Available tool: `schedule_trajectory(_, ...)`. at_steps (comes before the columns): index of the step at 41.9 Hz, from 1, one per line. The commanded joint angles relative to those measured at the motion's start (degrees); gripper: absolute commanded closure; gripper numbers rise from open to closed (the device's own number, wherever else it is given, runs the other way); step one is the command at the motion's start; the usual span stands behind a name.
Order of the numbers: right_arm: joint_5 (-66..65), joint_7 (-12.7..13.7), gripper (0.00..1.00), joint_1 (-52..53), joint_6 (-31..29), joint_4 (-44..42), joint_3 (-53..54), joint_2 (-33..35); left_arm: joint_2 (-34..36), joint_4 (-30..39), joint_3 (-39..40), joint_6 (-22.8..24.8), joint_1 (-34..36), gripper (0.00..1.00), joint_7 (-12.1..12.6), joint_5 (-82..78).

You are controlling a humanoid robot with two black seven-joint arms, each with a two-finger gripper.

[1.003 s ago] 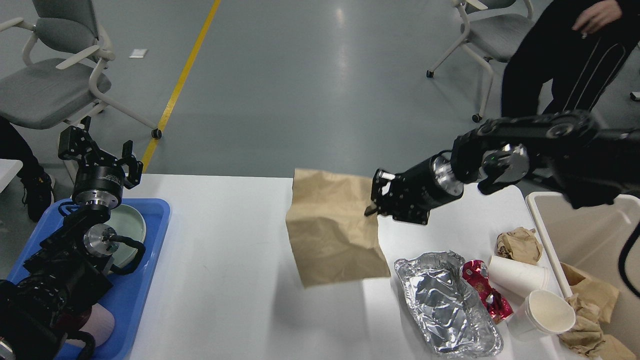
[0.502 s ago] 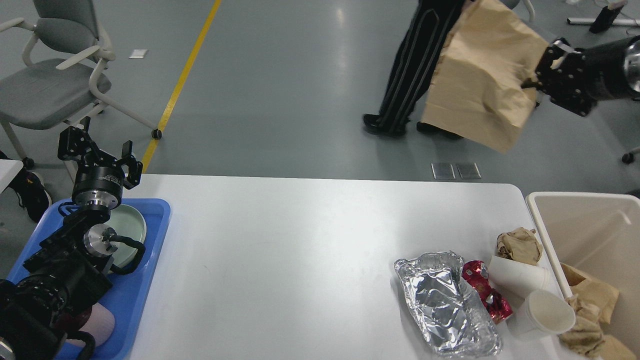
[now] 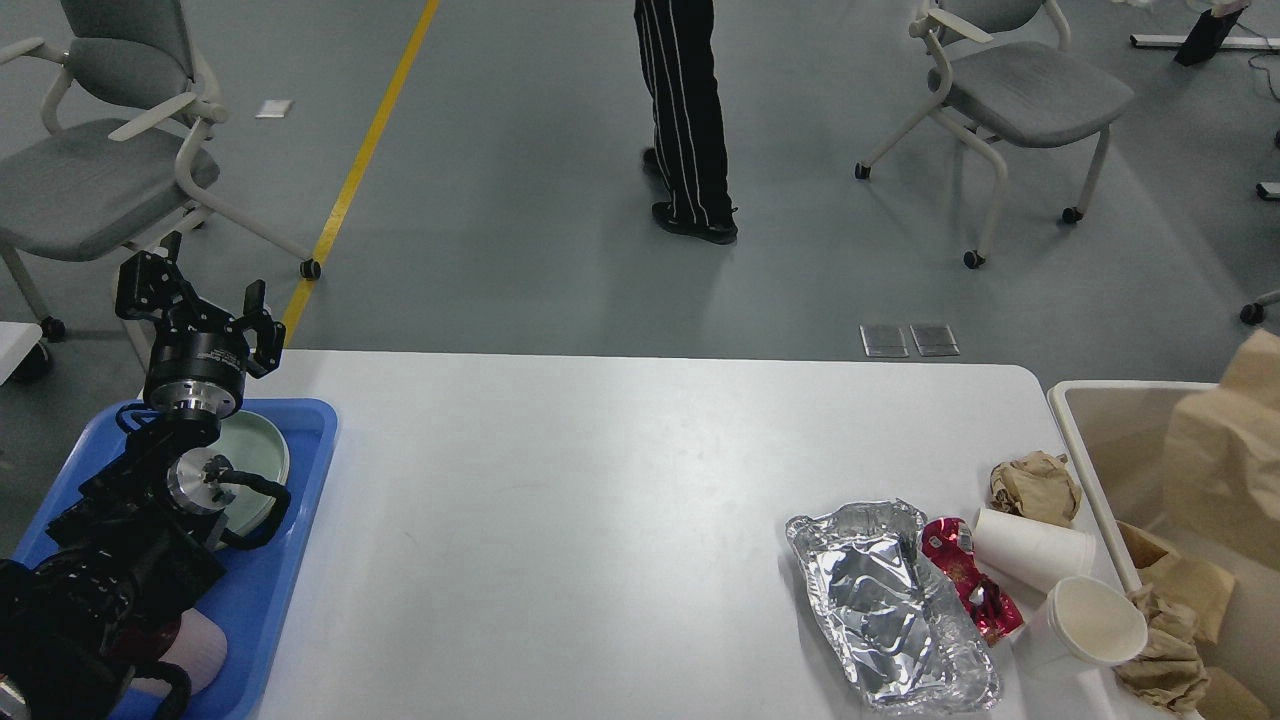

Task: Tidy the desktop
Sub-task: 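Release the bag into the bin and raise the right gripper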

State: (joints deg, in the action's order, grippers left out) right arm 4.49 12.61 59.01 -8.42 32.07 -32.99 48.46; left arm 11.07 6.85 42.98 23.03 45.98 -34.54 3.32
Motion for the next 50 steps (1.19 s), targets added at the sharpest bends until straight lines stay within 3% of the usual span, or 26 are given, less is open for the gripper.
schedule_trajectory(1,0.0,-0.5,0.07,-5.6,4.2,-2.8,0.4,-1.8,0.0,0.0,0.0,0.0,0.0,0.03,0.0,0.0)
schedule_trajectory(2,0.1,-0.5,0.00,-6.2,4.5,-3.8,0.5,-2.3,0.0,0.0,0.0,0.0,0.0,0.03,0.0,0.0)
schedule_trajectory(14,0.7,-0.5,0.00,-7.1,4.4,-4.5,-5.2,-9.9,0.0,0.0,0.0,0.0,0.0,0.03,0.0,0.0)
schedule_trajectory(21,1.0,-0.5,0.00,4.6,3.6,-2.8,-20.7,-17.1,0.0,0.0,0.0,0.0,0.0,0.03,0.0,0.0)
schedule_trajectory(31,0.9,-0.4,0.00,24.6,0.0,5.8,-32.7,-27.2,0.0,0.0,0.0,0.0,0.0,0.03,0.0,0.0)
schedule_trajectory(37,0.4,-0.4,0.00,38.5,-9.7,15.9,-35.9,-33.2,0.0,0.0,0.0,0.0,0.0,0.03,0.0,0.0)
schedule_trajectory(41,0.4,-0.5,0.00,50.3,-20.3,24.6,-34.9,-34.7,0.0,0.0,0.0,0.0,0.0,0.03,0.0,0.0)
schedule_trajectory(50,0.7,-0.4,0.02,63.3,-36.9,30.1,-31.8,-39.5,0.0,0.0,0.0,0.0,0.0,0.03,0.0,0.0)
